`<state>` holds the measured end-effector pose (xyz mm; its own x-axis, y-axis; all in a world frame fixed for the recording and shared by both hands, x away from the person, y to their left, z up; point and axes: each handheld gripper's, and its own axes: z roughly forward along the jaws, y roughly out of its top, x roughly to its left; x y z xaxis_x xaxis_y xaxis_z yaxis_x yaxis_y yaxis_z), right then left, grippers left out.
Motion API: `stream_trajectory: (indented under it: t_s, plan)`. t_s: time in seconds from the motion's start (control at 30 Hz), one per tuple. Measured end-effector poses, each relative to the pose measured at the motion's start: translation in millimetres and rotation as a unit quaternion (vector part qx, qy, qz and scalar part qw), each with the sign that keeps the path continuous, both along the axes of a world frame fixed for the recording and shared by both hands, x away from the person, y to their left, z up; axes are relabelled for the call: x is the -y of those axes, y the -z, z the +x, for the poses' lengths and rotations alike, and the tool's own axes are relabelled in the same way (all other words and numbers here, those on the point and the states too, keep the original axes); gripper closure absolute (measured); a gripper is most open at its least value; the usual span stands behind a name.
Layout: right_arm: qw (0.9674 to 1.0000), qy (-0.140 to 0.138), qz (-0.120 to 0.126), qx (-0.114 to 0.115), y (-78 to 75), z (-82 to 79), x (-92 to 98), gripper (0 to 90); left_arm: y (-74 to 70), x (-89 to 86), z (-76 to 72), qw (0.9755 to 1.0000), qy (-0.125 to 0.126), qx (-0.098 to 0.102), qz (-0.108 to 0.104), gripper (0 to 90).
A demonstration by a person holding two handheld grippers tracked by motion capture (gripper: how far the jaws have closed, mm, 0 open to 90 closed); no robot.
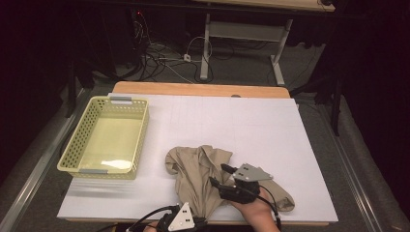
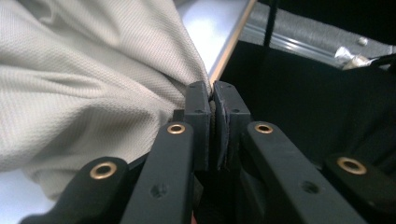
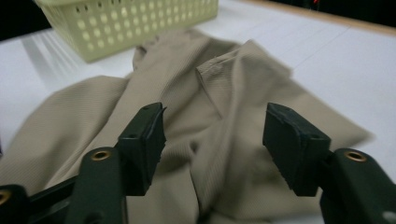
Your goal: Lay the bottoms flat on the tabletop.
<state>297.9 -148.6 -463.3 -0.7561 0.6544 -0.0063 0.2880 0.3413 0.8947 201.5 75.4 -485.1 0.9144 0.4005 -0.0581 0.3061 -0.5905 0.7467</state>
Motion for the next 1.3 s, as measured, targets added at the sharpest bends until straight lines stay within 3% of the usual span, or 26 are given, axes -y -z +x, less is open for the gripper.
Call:
stream_trajectory:
  t_s: [0.07,0.1,0.13,0.17,0.23,0.33,0.4,0.47,0.6,0.67,0.8,0.83,0.87,0.93,1.03,1.17,1.3]
  plan:
    - [0.9993,-0.007,-0.034,-0.012,6.4,4.2,-9.8,55.2,0.0,-1.4,-1.7,1.0000,-0.003,0.004,0.001,82.1]
    - [0.9989,-0.009,-0.044,-0.013,8.4,4.8,-11.4,68.1,-1.3,-3.6,-1.4,1.0000,-0.008,0.002,-0.005,81.6]
    - [0.9986,-0.014,-0.050,-0.009,9.6,4.5,-11.0,80.5,-2.7,-5.3,-0.5,0.9999,-0.010,-0.003,-0.013,72.7]
    - [0.9986,-0.012,-0.050,-0.006,8.3,4.3,-9.3,84.9,-6.4,-9.2,1.1,0.9995,-0.009,-0.003,-0.032,69.0]
    - [0.9993,0.000,-0.036,0.004,0.9,3.3,-0.2,86.5,-13.7,-17.2,3.0,0.9981,-0.019,0.018,-0.056,57.7]
    - [0.9990,0.037,-0.015,0.020,-9.6,0.5,26.2,86.5,-27.3,-41.8,13.0,0.9919,-0.063,0.036,-0.105,46.7]
    - [0.9975,0.068,-0.006,0.018,-11.6,-1.5,47.2,86.6,-31.3,-59.4,22.9,0.9862,-0.091,0.033,-0.135,39.9]
    - [0.9951,0.097,-0.001,0.017,-11.9,-4.9,69.7,86.5,-31.3,-71.9,34.7,0.9826,-0.111,0.023,-0.147,33.1]
    - [0.9878,0.155,0.011,0.009,-10.3,-14.8,112.4,86.5,-23.9,-75.1,57.5,0.9813,-0.128,0.010,-0.143,24.4]
    - [0.9822,0.187,0.014,0.005,-7.8,-21.1,134.7,86.4,-21.2,-69.3,65.7,0.9823,-0.125,0.009,-0.139,21.6]
    - [0.9675,0.251,0.030,-0.012,-0.5,-33.2,176.9,86.4,-17.5,-56.9,76.5,0.9845,-0.115,0.012,-0.132,21.0]
    - [0.9634,0.266,0.030,-0.015,1.9,-36.9,186.3,86.3,-16.8,-54.0,78.9,0.9852,-0.116,0.013,-0.125,13.3]
    - [0.9604,0.276,0.031,-0.019,3.6,-39.9,191.7,86.1,-16.0,-52.8,80.9,0.9857,-0.115,0.012,-0.123,12.9]
    - [0.9577,0.285,0.034,-0.022,6.6,-44.3,197.9,85.4,-13.6,-51.4,85.9,0.9854,-0.120,0.008,-0.121,12.1]
    - [0.9588,0.281,0.035,-0.018,5.3,-49.1,195.8,75.4,-10.0,-51.4,94.0,0.9844,-0.136,0.005,-0.111,6.4]
    - [0.9647,0.259,0.047,0.002,-6.0,-54.2,182.4,57.1,-4.9,-52.6,100.4,0.9846,-0.140,-0.009,-0.104,2.8]
    - [0.9726,0.227,0.046,0.025,-17.6,-57.6,161.2,53.5,-4.4,-52.1,96.8,0.9857,-0.137,-0.001,-0.099,2.7]
